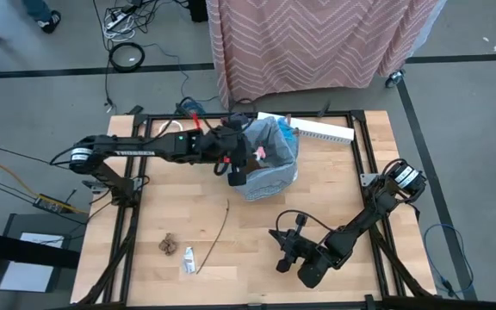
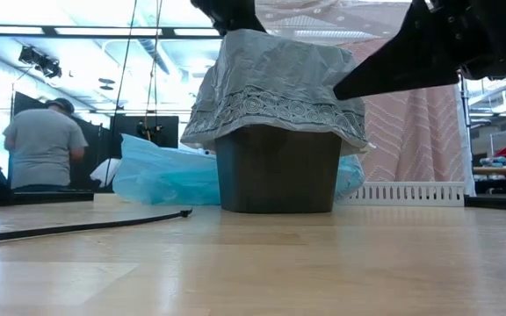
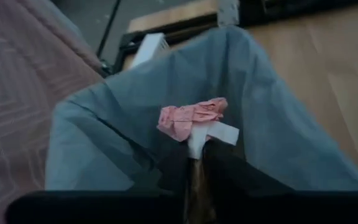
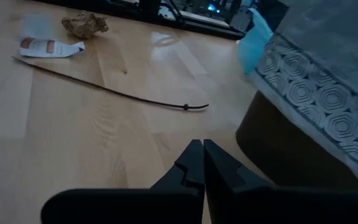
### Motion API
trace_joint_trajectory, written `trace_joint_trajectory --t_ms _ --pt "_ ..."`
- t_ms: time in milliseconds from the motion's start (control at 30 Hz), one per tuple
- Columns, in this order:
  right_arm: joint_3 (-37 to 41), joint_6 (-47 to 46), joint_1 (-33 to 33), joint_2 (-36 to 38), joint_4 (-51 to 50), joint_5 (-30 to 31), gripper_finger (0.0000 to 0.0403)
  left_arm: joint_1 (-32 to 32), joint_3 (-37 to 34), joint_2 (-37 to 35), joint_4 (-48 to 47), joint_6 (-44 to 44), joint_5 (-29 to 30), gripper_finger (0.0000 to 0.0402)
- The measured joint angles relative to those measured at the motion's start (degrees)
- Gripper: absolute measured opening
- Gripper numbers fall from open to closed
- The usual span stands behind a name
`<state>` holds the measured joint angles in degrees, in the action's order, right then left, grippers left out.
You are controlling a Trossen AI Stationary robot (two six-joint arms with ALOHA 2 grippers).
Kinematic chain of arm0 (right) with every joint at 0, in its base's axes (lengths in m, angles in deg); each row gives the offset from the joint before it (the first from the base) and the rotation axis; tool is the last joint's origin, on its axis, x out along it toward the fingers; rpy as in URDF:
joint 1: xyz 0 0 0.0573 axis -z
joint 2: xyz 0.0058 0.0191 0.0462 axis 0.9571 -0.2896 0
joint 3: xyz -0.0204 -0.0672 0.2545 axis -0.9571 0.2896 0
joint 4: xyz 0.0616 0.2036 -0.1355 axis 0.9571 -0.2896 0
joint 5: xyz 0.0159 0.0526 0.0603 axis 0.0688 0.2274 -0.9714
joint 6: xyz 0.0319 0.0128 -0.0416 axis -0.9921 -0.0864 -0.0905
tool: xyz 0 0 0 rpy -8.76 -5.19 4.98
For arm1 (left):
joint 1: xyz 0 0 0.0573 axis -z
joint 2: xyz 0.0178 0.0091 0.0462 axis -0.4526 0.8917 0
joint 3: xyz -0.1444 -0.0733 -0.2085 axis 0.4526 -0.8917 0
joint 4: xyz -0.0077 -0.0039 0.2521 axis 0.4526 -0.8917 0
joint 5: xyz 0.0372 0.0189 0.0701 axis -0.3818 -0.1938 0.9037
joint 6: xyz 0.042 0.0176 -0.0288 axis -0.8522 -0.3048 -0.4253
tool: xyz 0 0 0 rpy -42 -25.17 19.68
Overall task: Place trash/remove bag and relplace
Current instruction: Put the brown napkin inside the black trash bin
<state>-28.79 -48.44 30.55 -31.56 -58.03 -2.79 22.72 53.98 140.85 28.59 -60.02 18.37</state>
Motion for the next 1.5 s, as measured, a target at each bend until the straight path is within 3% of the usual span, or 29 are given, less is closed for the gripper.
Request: trace_joint_trajectory --t_ms 233,433,567,700,867,1033,1167,1267,1500 --pt "0.0 0.0 0.0 0.0 0.0 -0.7 0.0031 0.6 0.0 -1.2 -2.6 -2.8 -1.6 0.0176" --pt "0.0 -0.1 0.0 0.0 -0.1 -1.3 0.0062 1.2 1.1 -2.5 -15.2 2.9 4.1 0.0239" --pt "0.0 -0.4 0.0 0.0 -0.3 -2.3 0.0073 2.1 2.6 -5.8 -31.0 10.3 1.0 0.0242" --pt "0.0 -0.5 0.0 -0.7 -0.3 -3.3 0.0076 7.0 0.3 -11.9 -37.8 18.7 -1.4 0.0233" --pt "0.0 -0.6 0.3 -1.7 -0.2 -3.7 0.0075 14.4 -0.4 -18.1 -40.3 24.5 12.0 0.0219" --pt "0.0 -2.0 0.8 -1.7 0.2 -4.9 0.0077 21.6 -0.5 -23.7 -44.7 34.5 14.2 0.0213" --pt "0.0 -2.0 0.7 -1.6 0.0 -5.1 0.0076 29.3 -1.0 -24.2 -51.3 45.1 15.3 0.0213" --pt "0.0 -2.2 0.7 -1.6 0.1 -5.1 0.0077 36.5 -5.4 -23.2 -51.6 53.2 15.1 0.0213" --pt "0.0 -2.9 0.7 -1.6 0.0 -6.1 0.0079 51.9 -22.3 -21.3 -41.0 72.3 13.7 0.0213"
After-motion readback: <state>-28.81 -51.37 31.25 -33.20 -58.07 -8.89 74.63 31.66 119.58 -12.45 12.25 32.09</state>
